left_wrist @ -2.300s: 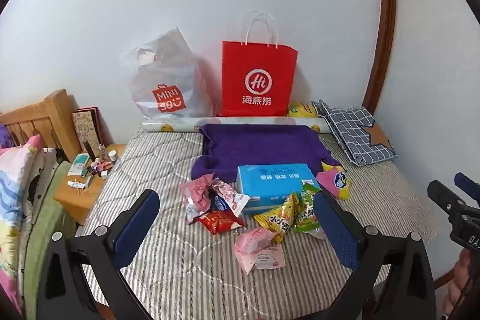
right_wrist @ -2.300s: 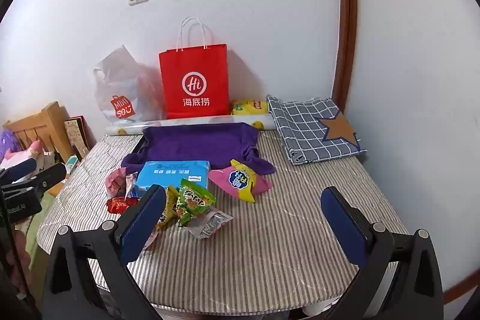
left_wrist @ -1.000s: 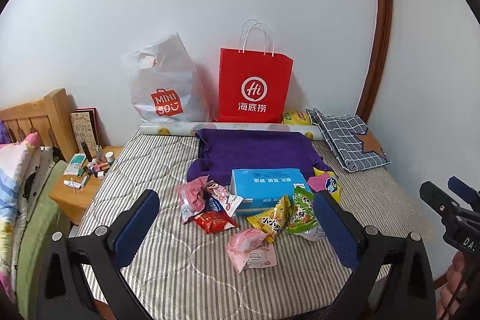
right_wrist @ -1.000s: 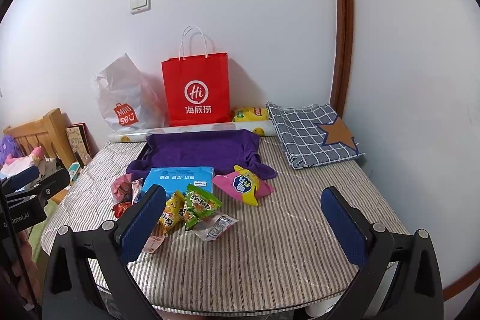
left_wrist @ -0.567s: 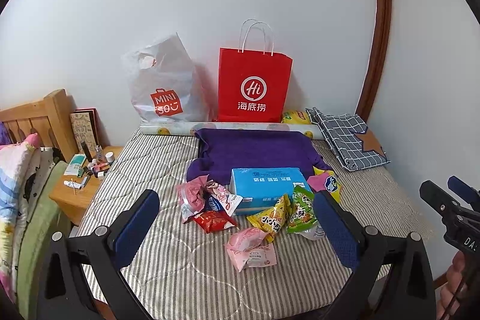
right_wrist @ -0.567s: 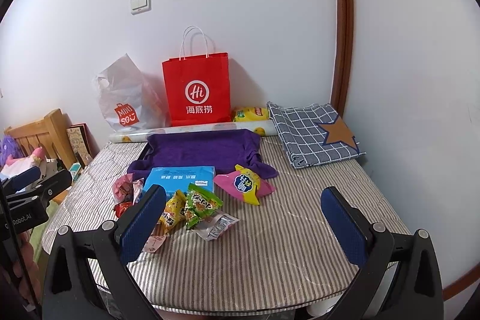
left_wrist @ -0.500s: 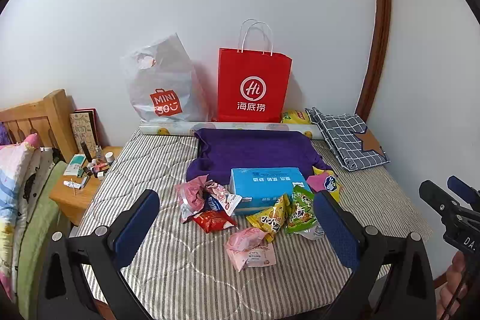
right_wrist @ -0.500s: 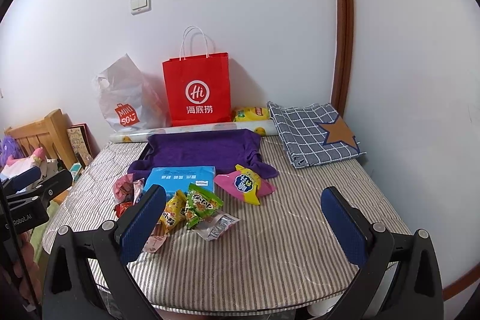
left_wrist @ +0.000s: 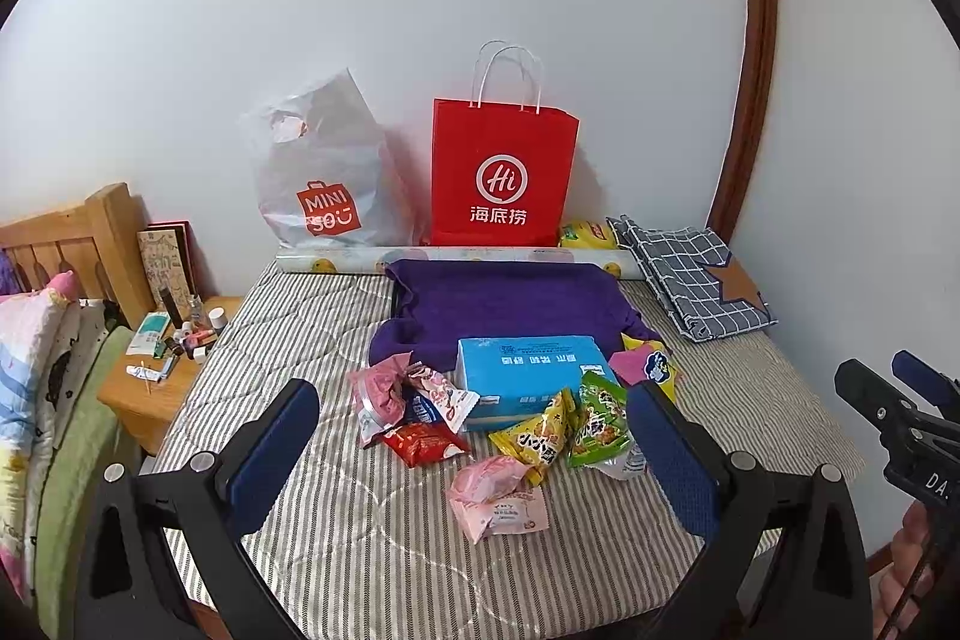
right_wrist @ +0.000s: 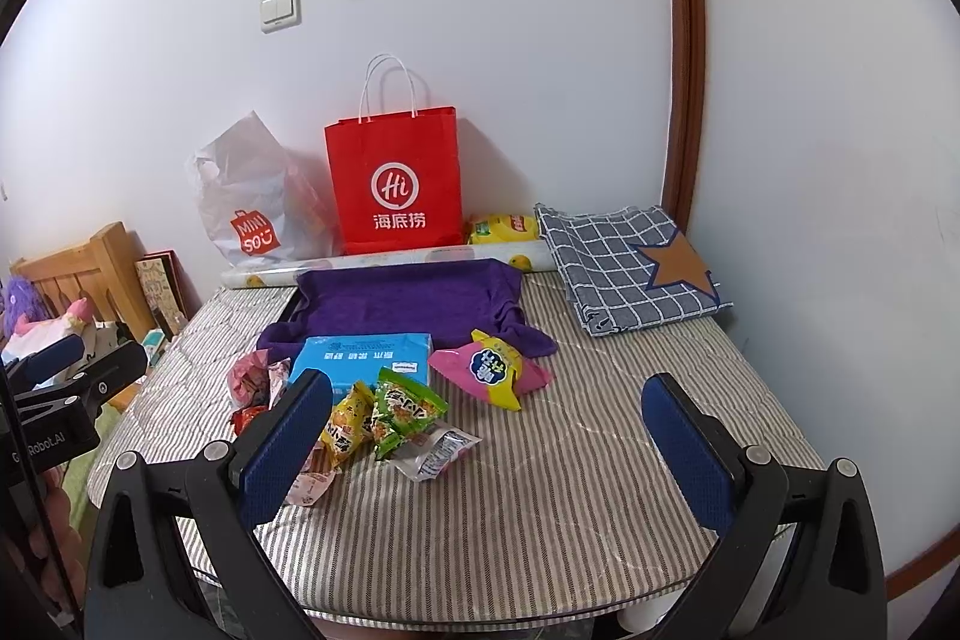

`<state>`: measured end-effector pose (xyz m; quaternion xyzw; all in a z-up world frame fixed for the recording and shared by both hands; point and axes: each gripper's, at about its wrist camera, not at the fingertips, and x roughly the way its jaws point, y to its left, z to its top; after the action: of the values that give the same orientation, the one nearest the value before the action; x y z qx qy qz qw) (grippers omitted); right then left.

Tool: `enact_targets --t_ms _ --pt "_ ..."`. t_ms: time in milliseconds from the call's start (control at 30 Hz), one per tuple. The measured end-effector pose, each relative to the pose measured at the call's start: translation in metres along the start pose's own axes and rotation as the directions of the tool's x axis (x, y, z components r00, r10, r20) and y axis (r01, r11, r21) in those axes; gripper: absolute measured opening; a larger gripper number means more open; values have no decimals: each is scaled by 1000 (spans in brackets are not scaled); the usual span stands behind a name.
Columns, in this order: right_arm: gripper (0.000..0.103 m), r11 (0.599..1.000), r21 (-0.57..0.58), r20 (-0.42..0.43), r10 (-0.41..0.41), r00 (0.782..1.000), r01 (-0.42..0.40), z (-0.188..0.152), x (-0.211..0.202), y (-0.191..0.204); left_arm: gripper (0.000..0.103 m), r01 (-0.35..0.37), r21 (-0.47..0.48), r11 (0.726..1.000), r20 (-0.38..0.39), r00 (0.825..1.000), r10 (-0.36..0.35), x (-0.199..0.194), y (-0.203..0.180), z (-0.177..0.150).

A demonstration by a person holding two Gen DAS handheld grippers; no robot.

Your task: Organize snacks

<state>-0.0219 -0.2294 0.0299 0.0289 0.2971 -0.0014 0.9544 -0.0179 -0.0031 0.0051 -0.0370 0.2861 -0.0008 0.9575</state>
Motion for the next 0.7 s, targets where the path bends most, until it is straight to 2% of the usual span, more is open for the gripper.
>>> enact_targets --t_ms 700 --pt "102 1000 3 -1 8 1000 -8 1 1 1 103 -3 2 1000 3 1000 3 -1 1 1"
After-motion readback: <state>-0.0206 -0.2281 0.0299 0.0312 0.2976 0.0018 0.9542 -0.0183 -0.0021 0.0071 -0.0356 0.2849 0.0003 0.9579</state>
